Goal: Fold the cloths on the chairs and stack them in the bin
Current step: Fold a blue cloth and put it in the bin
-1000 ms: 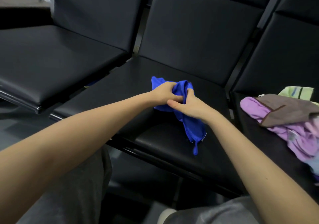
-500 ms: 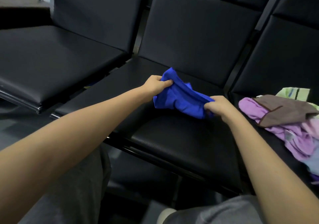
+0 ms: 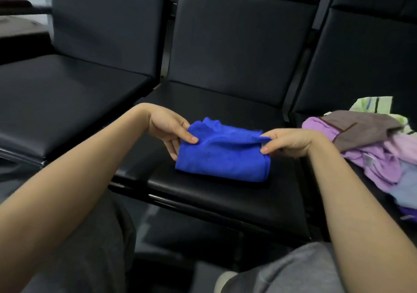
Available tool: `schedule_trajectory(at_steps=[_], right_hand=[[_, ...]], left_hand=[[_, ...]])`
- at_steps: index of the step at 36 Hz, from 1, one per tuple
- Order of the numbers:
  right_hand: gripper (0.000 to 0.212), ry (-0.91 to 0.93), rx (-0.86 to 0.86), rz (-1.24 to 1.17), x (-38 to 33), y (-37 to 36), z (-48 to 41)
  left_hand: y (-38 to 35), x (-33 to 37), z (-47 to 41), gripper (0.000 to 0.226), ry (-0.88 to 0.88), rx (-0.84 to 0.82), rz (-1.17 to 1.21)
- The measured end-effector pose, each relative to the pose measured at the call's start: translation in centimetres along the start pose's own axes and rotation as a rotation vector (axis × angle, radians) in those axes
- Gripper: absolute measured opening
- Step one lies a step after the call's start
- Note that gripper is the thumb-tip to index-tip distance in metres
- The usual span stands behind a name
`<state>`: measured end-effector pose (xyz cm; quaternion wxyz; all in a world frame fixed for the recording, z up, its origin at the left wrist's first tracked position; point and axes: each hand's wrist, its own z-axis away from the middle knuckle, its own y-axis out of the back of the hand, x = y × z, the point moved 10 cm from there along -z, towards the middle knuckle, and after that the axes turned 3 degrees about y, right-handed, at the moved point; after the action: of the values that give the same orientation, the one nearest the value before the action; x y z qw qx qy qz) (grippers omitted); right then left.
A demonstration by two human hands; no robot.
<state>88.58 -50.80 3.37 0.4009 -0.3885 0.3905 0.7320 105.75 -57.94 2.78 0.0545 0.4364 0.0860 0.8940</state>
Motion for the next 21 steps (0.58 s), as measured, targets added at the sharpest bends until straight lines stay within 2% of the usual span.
schedule_trajectory(at_steps=[2,4,5,8,12,13,15,18,21], right_hand=[[0.059,0.050,0.180,-0.044,-1.2,1.8,-0.4],[0.021,0.060,0.385,-0.076,-1.7,3.8,-0.6],[0.006,0.020,0.495,-0.059,-1.3,4.9,-0.5],[0.020,-0.170,0.808,0.039,0.9,7.4,0.6],[0.010,-0.214,0.838,0.064,2.6,6.0,-0.1],[0.021,-0.189,0.856,0.064,2.8,5.9,-0.3],[0.043,-0.141,0.938,0.097,2.6,6.3,0.0],[0.049,-0.084,1.058,0.099,2.4,6.7,0.7],[0.050,-0.131,1.141,0.131,2.6,6.5,1.2]], left_hand=[[2.0,0.9,0.0,0.040,-0.053,0.203,0.059],[4.7,1.6,-0.1,0.017,-0.121,0.456,0.162],[5.9,1.8,-0.2,0.013,-0.152,0.567,0.224],[7.5,1.3,-1.1,0.011,-0.170,0.773,0.345],[7.1,0.6,-2.9,0.042,-0.033,0.857,0.163],[7.3,0.6,-3.2,0.044,-0.006,0.885,0.094],[7.9,0.9,-3.5,0.046,0.017,0.963,-0.009],[8.1,1.3,-3.2,0.040,0.040,1.081,-0.167],[7.2,1.2,-2.8,0.033,0.096,1.163,-0.295]])
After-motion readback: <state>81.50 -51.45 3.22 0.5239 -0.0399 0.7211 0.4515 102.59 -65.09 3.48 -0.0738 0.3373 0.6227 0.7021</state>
